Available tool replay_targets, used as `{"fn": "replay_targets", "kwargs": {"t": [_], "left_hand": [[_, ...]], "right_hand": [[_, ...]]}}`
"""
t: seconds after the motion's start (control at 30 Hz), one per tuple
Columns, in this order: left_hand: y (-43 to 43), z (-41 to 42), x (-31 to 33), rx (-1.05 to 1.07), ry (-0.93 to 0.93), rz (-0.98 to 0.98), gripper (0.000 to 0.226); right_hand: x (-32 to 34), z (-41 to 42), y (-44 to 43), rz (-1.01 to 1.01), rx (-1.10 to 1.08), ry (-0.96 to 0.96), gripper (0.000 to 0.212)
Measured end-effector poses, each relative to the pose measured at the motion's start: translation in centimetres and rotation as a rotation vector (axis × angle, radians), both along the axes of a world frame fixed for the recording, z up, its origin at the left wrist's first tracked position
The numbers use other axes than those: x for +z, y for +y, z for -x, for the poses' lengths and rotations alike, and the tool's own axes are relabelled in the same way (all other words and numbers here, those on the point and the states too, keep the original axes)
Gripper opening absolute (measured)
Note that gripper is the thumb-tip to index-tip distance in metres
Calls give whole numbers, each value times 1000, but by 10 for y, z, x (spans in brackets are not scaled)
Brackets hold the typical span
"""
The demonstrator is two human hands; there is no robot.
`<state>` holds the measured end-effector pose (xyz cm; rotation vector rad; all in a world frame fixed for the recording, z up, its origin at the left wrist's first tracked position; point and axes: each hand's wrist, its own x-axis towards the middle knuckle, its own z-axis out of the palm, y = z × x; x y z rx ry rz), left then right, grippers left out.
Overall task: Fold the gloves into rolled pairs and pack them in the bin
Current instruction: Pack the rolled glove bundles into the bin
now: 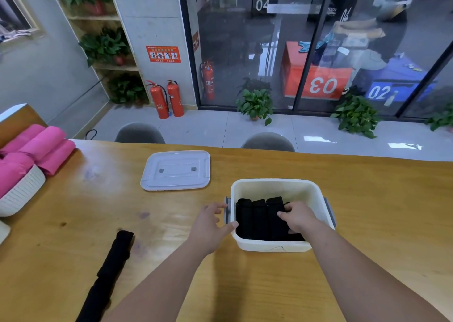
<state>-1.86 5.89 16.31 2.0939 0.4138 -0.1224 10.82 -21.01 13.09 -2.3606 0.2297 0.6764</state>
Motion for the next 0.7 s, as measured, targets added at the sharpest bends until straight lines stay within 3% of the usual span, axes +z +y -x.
{"fn": "replay_targets", "kwargs": {"t": [0.2, 0.47, 0.7], "left_hand": [[0, 0, -1, -2, -7, 4, 58], [2, -1, -2, -7, -3, 1, 59], [1, -1, 0, -15, -9, -44, 59]], "right_hand": [[-2, 3, 1, 55, 15, 16, 42], [11, 12, 10, 470, 141, -163, 34], [19, 13, 15, 529, 163, -198, 37]]}}
